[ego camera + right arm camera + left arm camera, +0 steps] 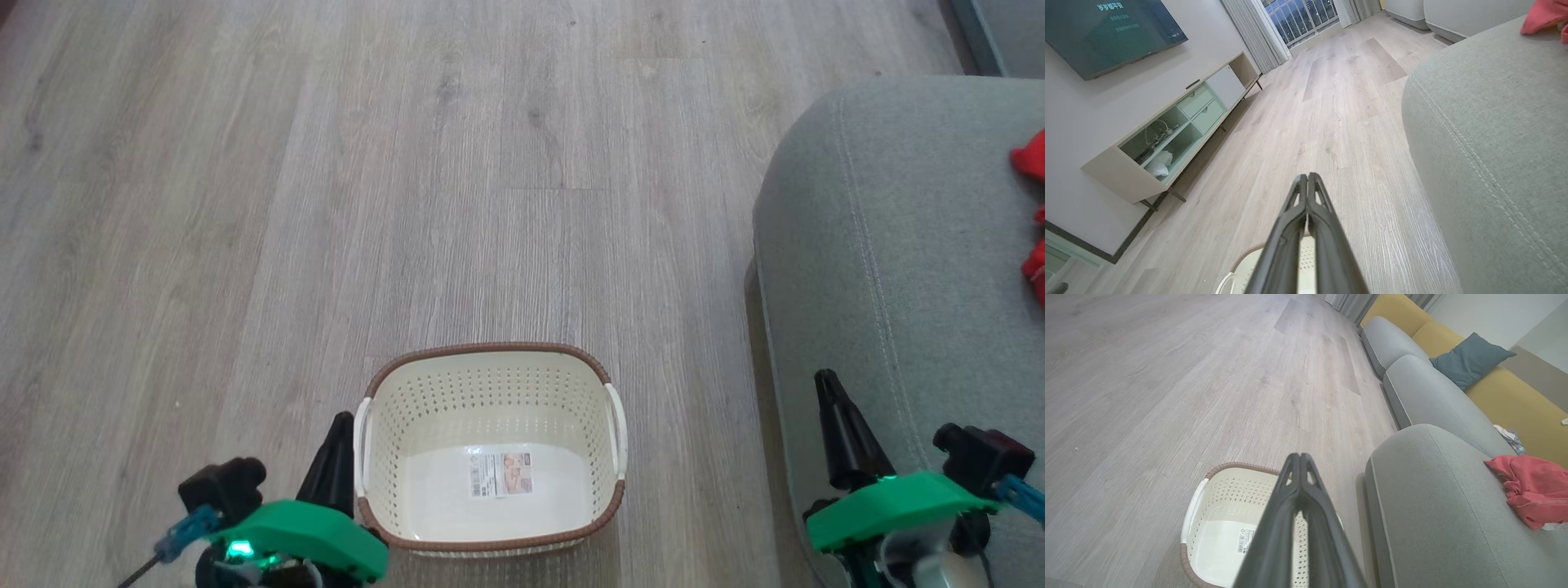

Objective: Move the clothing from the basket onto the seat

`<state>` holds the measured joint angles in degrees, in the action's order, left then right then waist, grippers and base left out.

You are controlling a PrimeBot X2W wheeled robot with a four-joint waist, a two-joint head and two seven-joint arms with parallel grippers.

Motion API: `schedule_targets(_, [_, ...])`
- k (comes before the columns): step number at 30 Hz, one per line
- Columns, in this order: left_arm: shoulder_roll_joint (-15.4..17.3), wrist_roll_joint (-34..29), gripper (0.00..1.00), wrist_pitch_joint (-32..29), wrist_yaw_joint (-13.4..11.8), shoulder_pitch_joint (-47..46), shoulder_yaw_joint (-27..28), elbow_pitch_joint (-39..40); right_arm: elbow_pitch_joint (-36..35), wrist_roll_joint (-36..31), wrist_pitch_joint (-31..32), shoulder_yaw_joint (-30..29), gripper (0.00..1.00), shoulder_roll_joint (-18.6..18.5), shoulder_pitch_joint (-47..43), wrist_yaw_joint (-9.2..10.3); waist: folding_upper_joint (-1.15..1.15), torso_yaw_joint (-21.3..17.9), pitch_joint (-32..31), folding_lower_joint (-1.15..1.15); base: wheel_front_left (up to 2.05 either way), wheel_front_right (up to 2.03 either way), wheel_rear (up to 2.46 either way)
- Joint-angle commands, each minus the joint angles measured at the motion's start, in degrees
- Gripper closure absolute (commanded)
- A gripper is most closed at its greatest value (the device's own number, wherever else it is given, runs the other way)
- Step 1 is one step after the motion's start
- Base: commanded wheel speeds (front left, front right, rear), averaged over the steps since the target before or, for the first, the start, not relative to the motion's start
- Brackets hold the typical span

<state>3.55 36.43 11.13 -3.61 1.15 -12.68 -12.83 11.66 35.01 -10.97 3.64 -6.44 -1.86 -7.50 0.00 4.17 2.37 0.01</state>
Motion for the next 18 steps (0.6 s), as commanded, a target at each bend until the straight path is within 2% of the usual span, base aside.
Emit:
schedule_targets(1, [0.53, 1.65, 1.00, -0.35, 0.72, -2.98, 1.46, 1.47, -1.51, 1.80, 0.38, -0.50, 1.00, -0.08, 2.44, 0.00, 0.00, -0.07, -0.04, 0.00, 0.00, 0.00, 0.00])
schedule_targets(18, [0.82, 11.27, 1.00, -2.68, 2.46, -3.63, 3.75, 1.16, -0.90, 11.45, 2.86, -1.65, 1.00, 0.20, 3.34, 0.00, 0.00, -0.75, -0.39, 0.00, 0.00, 0.00, 0.00])
